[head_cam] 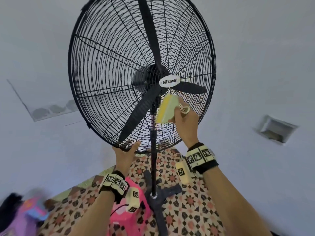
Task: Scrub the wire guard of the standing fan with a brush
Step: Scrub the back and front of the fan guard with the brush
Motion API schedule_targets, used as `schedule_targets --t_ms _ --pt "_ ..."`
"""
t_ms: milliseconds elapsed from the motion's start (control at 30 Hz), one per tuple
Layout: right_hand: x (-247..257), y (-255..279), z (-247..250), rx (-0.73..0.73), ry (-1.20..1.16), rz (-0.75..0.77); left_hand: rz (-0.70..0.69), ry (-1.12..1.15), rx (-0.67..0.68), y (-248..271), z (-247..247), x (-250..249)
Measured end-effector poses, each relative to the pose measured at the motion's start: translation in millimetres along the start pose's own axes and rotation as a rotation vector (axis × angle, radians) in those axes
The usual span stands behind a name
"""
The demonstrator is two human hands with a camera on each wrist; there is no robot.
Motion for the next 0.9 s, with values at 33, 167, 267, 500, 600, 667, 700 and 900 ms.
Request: schedule_targets --t_ms 33,167,267,500,600,667,700,900 --pt "4.1 -7.3 -1.7 -0.046 -0.042 -0.011 0.01 -0.013 0.001 2.2 -0.3 -0.4" --pt "-2.6 6.1 -13.9 -0.037 -0.053 -0.008 0.013 0.005 -0.031 -3.1 -0.4 2.4" --pt "-19.7 49.1 -7.8 0.097 0.037 0.038 0.02 -0.013 -0.016 -7.8 -1.9 4.3" --pt "-8.5 13.4 -13.3 -0.065 -0.045 -0.009 0.066 -0.04 0.023 -6.0 -2.4 7.8" --pt "-22.9 30.9 -14.5 0.038 0.005 0.002 0.06 -0.024 -0.006 -7.1 -1.7 4.8" --pt "-30.5 54.6 -5.8 0.122 0.051 0.011 0.057 -0.033 -0.011 -10.2 -1.0 6.4" --pt "-30.4 63.0 -1.0 0.146 0.048 0.006 0.053 -0.042 -0.008 -10.5 -0.3 7.5" --pt "-21.0 51.1 -7.5 -0.018 -0.002 0.034 0.027 -0.041 0.001 -10.5 -1.5 10.4"
Point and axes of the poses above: each hand's wrist, its own y-axis away from the middle knuckle, its own z-axis out of the back of the hand, x = y × z, the point moved 1 cm from there along -y, towards the middle knuckle, and after that the axes turned 14 degrees about -x, right-handed, at the moved point
